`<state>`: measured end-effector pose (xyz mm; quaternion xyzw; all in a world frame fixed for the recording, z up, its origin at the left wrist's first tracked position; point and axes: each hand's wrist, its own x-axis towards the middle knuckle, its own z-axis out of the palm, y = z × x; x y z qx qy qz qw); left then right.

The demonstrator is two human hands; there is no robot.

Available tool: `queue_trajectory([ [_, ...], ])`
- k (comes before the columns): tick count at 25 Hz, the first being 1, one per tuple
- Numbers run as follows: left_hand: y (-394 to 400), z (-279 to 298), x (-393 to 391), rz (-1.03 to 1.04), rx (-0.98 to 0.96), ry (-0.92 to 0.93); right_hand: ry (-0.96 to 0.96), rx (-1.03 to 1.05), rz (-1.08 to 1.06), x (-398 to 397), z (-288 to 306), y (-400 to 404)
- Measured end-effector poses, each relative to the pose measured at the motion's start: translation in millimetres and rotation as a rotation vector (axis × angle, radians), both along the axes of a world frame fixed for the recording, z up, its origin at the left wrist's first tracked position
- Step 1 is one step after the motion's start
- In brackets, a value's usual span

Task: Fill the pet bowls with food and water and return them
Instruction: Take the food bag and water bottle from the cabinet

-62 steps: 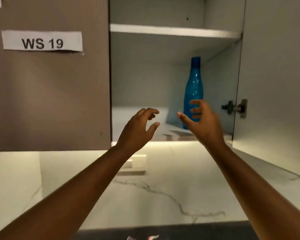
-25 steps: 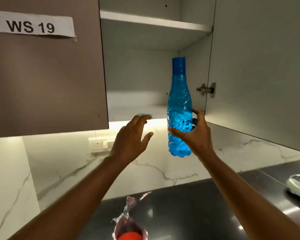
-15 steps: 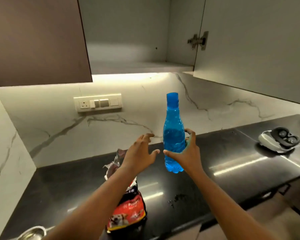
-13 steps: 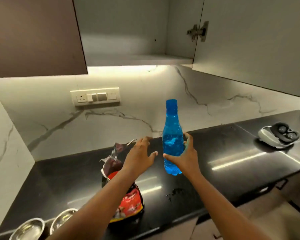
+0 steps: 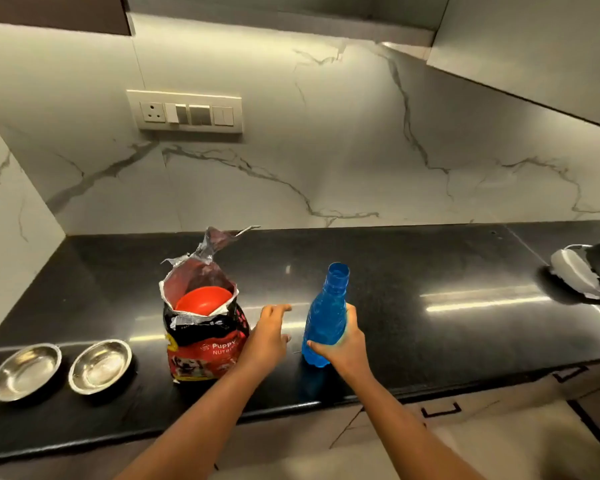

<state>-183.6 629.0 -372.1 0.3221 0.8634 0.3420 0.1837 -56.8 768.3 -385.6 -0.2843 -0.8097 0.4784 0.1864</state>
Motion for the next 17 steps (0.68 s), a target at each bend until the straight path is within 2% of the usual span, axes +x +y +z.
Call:
queue_trajectory([
  [11, -12, -25, 23, 0.108, -0.009, -0.120, -0.003, -0.070, 0.077, -3, -37, 11],
  [13, -16, -25, 28, 0.084, -0.013, -0.131, -0.023, -0.072, 0.038, 4, -45, 4],
  [17, -32, -25, 27, 0.092, 0.026, -0.114, -0.156, -0.029, -0.202, 24, -53, -34],
])
